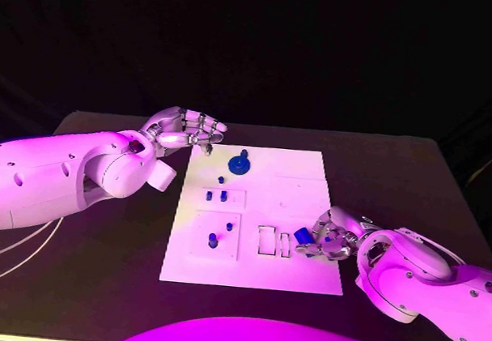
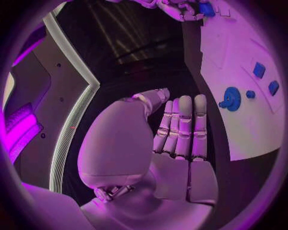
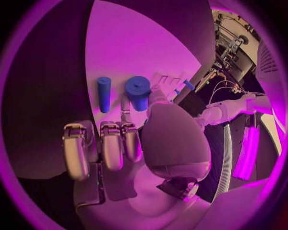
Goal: Assemble the parts on the task board
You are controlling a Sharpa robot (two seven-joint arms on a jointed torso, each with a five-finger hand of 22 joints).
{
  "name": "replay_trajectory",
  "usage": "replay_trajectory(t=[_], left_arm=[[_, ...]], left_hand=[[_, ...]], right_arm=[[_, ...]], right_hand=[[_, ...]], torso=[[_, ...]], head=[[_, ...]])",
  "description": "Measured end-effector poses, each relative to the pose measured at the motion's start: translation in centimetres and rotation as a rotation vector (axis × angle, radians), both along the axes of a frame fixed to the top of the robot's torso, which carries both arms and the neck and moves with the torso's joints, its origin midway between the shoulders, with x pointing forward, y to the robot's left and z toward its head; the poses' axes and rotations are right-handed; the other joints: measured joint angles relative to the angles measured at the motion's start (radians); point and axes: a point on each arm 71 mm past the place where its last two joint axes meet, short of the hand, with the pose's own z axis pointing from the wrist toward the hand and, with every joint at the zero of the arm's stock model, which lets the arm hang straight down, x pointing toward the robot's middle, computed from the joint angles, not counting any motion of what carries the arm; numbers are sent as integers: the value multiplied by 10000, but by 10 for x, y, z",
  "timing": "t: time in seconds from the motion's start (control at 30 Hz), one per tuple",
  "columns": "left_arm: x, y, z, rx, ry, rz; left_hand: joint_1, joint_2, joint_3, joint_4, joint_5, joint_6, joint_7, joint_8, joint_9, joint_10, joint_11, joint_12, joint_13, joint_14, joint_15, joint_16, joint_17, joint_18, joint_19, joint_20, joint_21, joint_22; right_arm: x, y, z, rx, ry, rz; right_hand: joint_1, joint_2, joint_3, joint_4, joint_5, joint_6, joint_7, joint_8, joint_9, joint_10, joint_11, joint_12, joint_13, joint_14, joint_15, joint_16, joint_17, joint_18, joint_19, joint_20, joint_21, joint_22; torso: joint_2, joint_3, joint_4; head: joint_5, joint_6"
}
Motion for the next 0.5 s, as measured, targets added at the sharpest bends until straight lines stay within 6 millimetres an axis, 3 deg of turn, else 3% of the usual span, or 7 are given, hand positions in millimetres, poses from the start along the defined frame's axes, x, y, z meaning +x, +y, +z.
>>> replay_trajectory(t=[0.2, 0.5], left_arm=[[0, 0, 0, 3, 1, 6], [0, 1, 0, 15, 5, 25]], left_hand=[[0, 0, 0, 0, 0, 0, 0, 0, 0, 0, 0, 0, -1, 0, 0, 0, 4, 0, 0, 0, 0, -7], [0, 0, 0, 0, 0, 0, 0, 37, 9, 1, 0, 0, -1, 0, 0, 0, 8, 0, 0, 0, 0, -7]], right_arm=[[-4, 1, 0, 219, -117, -158], [0, -1, 15, 1070, -87, -829]], right_hand=[[206, 163, 871, -36, -26, 219, -79, 91, -158, 8, -132, 42, -1, 15, -117, -1, -1, 1, 0, -109, -6, 0], [313, 263, 1027, -1, -10, 272, -27, 114, -165, 10, -203, -37, -2, 15, -188, -6, -2, 1, 1, -182, -6, 8]], torso=[[1, 0, 4], [-5, -6, 8]], head=[[-7, 14], [11, 49]])
